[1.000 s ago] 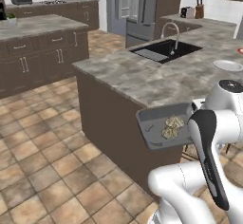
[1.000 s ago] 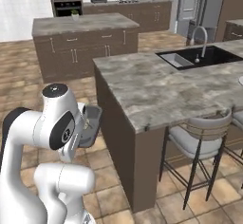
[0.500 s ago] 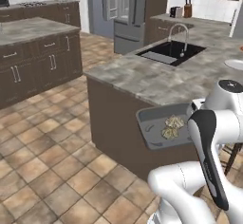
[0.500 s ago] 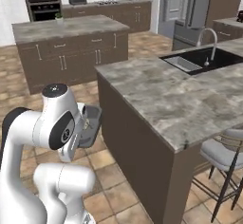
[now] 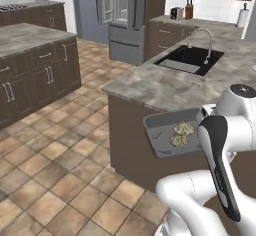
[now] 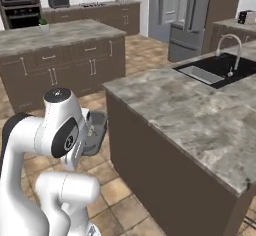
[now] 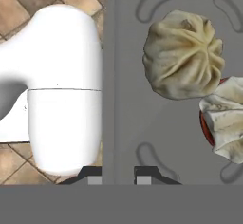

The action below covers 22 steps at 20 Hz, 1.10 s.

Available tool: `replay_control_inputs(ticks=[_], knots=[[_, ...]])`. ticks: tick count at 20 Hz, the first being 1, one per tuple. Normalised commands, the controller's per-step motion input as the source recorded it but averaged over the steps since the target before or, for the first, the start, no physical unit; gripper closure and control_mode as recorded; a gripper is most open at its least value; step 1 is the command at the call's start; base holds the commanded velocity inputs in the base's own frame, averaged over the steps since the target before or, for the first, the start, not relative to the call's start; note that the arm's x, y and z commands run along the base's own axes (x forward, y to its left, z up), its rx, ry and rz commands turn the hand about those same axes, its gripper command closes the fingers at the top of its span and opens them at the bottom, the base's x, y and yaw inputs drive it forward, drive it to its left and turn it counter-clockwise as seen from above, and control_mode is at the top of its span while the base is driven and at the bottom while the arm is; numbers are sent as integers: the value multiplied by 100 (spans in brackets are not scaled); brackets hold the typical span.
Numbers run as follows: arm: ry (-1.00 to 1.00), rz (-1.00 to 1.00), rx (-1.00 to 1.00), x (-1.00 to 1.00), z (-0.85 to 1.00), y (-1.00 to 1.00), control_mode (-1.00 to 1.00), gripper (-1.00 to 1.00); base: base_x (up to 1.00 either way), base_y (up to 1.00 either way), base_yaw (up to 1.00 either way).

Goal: Place two dumplings into each of the tupperware containers and then place the containers in the fridge.

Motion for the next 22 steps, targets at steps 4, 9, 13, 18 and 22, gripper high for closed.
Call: replay_control_inputs(ticks=[4,9,13,18,22], knots=[[0,0,0,0,0,0,100,100,62,100,-27],[0,0,0,0,0,0,100,100,58,100,-27],[0,0,0,0,0,0,100,100,54,100,-28],[0,0,0,0,0,0,100,100,42,100,-30],[0,0,0,0,0,0,100,100,35,100,-31]])
